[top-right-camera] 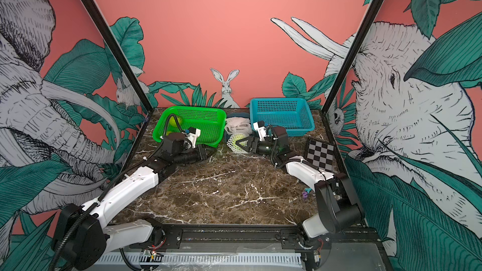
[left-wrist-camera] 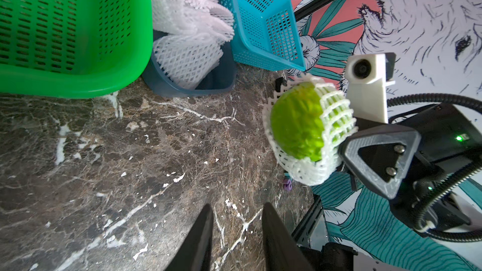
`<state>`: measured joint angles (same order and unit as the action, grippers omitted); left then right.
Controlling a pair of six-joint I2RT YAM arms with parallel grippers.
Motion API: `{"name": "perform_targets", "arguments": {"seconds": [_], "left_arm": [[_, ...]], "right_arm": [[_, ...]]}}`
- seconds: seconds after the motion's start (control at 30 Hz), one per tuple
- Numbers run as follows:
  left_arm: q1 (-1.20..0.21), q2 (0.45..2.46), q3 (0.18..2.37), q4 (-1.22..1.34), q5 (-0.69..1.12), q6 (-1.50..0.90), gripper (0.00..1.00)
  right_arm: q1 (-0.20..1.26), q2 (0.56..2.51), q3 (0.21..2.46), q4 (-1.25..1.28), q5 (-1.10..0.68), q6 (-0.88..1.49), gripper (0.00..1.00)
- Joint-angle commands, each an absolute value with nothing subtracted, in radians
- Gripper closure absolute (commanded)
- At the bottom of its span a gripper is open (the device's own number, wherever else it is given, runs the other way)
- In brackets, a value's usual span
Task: Sleeve custard apples in foam nets
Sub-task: Adjust the foam net on the custard apple.
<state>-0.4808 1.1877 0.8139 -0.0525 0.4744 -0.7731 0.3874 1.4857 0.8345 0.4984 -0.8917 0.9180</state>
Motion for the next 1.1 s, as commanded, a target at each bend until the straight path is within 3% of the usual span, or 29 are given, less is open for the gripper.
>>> {"name": "perform_targets", "arguments": {"seconds": [0.0, 0.13, 0.43, 0.9, 1.07], "left_arm": [[-0.477, 1.157, 0.845, 0.002, 0.506, -0.772, 0.65], [-0.477, 1.160, 0.851, 0.121, 0.574, -0.824, 0.65], [-0.483, 1.179, 0.879, 0.255, 0.668, -0.892, 0.53], [-0.554, 1.252, 0.906, 0.287, 0.670, -0.905, 0.70], [-0.554, 1.262, 0.902, 0.279, 0.650, -0.900, 0.71]], "right_arm": [[0.381, 1.491, 0.839, 0.790, -0.971, 1.091, 0.20], [0.380, 1.510, 0.851, 0.915, -0.997, 1.191, 0.20], [0.381, 1.528, 0.860, 1.029, -1.015, 1.279, 0.21], [0.381, 1.542, 0.865, 1.078, -1.017, 1.319, 0.22], [0.381, 1.554, 0.862, 1.127, -1.025, 1.350, 0.22]]}}
